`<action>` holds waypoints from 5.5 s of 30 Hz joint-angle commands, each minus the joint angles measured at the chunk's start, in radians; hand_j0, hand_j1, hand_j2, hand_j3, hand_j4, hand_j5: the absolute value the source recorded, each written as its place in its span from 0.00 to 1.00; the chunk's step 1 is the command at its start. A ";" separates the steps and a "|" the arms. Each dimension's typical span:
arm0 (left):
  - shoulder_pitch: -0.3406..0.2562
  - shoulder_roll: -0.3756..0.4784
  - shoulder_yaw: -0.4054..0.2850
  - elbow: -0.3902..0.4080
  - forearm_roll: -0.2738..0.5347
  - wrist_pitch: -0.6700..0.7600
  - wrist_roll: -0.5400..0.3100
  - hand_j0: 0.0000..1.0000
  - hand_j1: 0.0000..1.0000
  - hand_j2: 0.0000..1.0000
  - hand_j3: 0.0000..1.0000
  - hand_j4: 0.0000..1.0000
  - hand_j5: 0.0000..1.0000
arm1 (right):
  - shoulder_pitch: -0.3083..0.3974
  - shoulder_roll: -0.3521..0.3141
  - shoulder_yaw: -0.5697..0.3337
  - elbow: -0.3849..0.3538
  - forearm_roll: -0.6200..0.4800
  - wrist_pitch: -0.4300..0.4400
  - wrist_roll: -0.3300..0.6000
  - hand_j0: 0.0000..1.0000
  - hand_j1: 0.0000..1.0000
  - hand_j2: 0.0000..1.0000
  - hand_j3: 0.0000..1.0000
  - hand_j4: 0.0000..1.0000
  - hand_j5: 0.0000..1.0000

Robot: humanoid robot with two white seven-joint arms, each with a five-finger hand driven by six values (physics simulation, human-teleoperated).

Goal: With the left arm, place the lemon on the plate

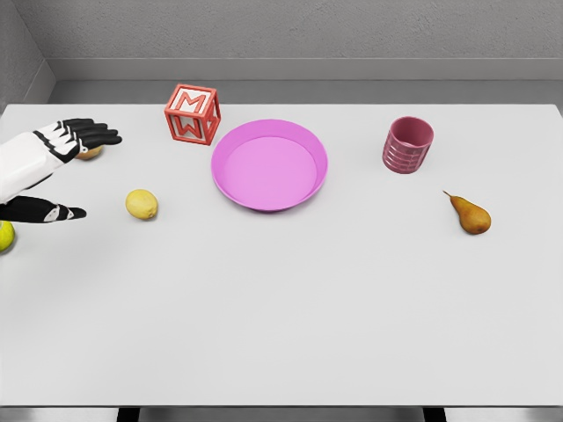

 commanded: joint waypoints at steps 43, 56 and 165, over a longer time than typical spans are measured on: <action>-0.474 -0.130 -0.569 0.327 -0.489 0.001 0.004 1.00 1.00 1.00 1.00 1.00 1.00 | 0.008 0.000 0.003 0.001 -0.001 0.001 0.002 1.00 1.00 1.00 1.00 1.00 1.00; -0.500 -0.104 -0.629 0.375 -0.481 0.001 0.010 1.00 1.00 1.00 1.00 1.00 1.00 | 0.008 0.000 0.003 0.001 0.001 0.001 0.002 1.00 1.00 1.00 1.00 1.00 1.00; -0.664 -0.285 -0.682 0.410 -0.394 0.001 -0.030 0.40 0.40 0.40 0.40 0.40 0.40 | 0.008 0.000 0.003 0.001 -0.001 0.001 0.002 1.00 1.00 1.00 1.00 1.00 1.00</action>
